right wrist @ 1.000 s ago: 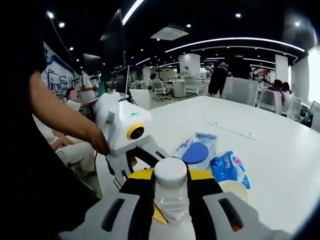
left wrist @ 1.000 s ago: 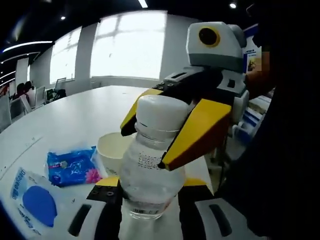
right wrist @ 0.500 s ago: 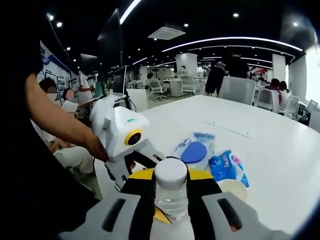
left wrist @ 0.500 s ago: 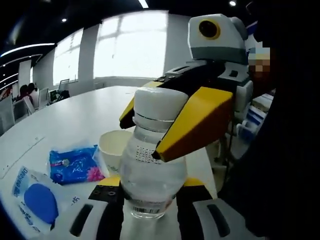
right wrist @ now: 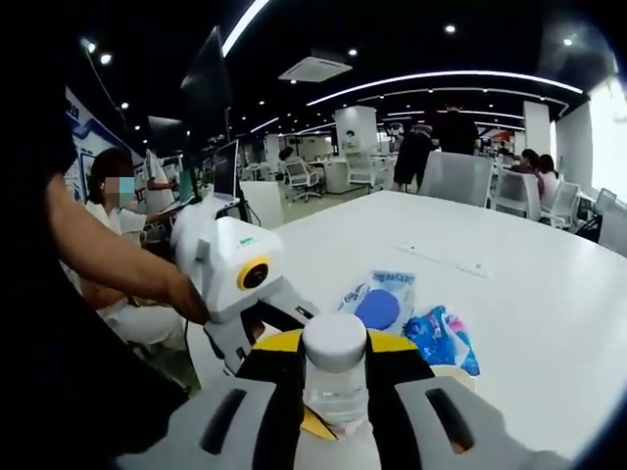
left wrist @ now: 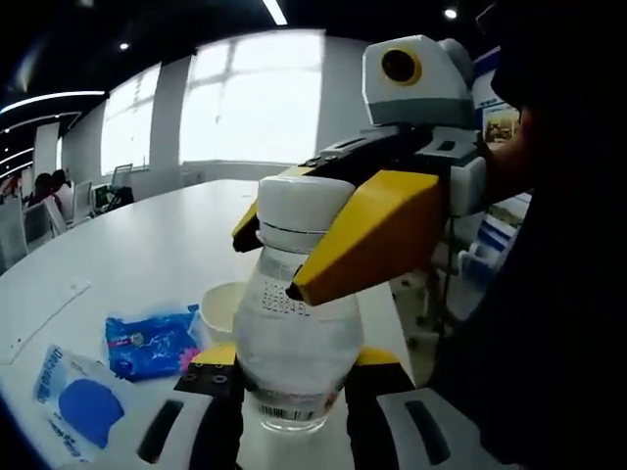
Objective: Arrange the tabletop items into an orderly group along one side of the table until the central work area is clear of visible clutter.
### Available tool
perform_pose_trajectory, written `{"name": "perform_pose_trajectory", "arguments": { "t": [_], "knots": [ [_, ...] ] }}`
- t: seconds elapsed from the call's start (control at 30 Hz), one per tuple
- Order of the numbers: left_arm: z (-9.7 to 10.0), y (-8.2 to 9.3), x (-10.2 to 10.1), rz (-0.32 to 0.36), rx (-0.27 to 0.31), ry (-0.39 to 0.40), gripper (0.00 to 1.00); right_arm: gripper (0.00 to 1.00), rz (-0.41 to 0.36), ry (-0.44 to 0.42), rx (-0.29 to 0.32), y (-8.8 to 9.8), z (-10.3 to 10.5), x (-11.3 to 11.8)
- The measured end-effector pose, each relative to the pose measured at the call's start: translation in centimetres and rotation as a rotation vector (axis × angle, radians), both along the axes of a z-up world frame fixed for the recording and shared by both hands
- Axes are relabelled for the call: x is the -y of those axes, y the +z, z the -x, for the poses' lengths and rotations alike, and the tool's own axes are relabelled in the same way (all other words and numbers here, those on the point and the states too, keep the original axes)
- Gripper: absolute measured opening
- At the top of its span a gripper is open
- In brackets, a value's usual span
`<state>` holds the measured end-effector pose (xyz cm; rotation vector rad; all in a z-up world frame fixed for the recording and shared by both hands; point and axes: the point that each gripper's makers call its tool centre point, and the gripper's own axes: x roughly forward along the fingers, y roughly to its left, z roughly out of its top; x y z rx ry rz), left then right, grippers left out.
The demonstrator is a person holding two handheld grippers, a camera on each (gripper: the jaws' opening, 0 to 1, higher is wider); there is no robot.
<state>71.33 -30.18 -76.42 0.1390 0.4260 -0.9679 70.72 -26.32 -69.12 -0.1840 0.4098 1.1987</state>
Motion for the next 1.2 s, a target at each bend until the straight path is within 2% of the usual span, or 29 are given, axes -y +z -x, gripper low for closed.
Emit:
{"name": "perform_pose_trajectory", "arguments": {
  "t": [0.17,0.43,0.83,1.2],
  "knots": [
    [-1.1,2.0,-1.0,0.03,0.021,0.015,0.37,0.18,-0.013,-0.006,0.011,1.9,-1.2,-1.1],
    [-2.1,4.0,-2.7,0.064,0.029,0.025,0.37,0.18,-0.013,-0.009,0.015,3.7,-2.4,-2.8],
    [-3.7,6.0,-5.7,0.092,0.028,0.029,0.37,0.18,-0.014,-0.006,0.019,5.4,-4.1,-5.8],
    [-5.3,7.9,-9.0,0.112,0.044,0.041,0.37,0.18,-0.005,0.01,0.041,7.2,-6.1,-9.6]
  ]
}}
